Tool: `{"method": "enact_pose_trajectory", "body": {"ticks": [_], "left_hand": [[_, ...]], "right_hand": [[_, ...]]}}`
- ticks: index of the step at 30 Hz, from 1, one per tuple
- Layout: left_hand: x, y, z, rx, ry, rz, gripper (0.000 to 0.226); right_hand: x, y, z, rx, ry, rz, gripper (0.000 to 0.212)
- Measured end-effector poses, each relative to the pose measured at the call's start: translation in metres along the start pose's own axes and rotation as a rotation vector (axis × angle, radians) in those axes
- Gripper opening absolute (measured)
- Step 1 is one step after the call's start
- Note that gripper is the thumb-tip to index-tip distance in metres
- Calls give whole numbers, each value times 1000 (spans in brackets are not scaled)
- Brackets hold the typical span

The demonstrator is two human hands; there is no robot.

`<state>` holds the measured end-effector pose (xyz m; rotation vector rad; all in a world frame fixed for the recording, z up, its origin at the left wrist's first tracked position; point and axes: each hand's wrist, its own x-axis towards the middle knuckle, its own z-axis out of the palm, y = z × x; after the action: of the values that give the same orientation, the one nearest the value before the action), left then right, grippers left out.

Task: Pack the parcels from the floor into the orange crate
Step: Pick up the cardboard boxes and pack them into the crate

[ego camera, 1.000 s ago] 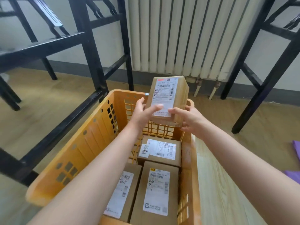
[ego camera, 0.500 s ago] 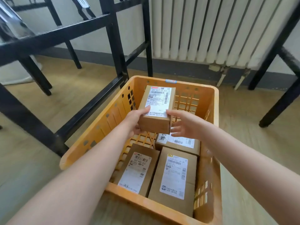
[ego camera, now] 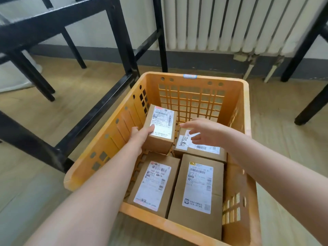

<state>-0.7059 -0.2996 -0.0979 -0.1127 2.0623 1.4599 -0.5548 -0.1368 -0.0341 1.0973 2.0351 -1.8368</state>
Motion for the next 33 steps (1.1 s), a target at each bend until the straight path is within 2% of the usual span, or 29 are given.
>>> {"method": "enact_pose_trajectory", "body": {"ticks": [4,9,16,20,27,31,33], "left_hand": [[15,-11,2,10,-24,10,73],[21,-19,7,50,-129,-64,51],[30,-29,11,60,-126,-139,32],[34,-39,14,296,-80,-6,34],[30,-37,21,898,27,191,48],[31,-42,26,1005,4,196,51],[27,-40,26,1070,52,198,60]], "right_hand": [[7,-1,-1,-8,9,-2,69],[13,-3,0,0,8,12,64],[16,-2,0,-23,5,-2,63],[16,-3,-2,-20,23,-7,61],[16,-3,-1,16,47,-8,62],[7,-6,1,14,81,-29,55],[2,-9,0,18,113,-62,53]]}}
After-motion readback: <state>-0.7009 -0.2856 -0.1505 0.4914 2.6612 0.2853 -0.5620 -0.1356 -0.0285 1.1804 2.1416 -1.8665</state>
